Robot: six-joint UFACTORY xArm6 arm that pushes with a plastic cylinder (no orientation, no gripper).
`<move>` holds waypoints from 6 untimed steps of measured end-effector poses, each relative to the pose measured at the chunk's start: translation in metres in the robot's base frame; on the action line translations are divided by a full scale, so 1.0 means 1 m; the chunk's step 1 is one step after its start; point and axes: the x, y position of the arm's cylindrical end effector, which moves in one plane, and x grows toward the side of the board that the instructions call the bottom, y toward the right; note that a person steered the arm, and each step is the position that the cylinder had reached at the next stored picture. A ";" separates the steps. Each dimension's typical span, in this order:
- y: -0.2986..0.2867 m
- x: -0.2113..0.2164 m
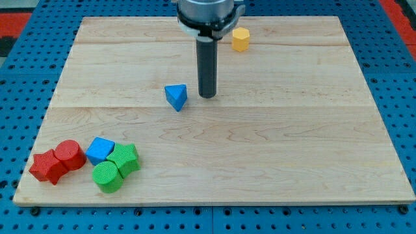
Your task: Slide the blue triangle left a bit
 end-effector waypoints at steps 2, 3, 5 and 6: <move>0.000 0.006; -0.013 0.002; -0.074 0.002; -0.103 0.002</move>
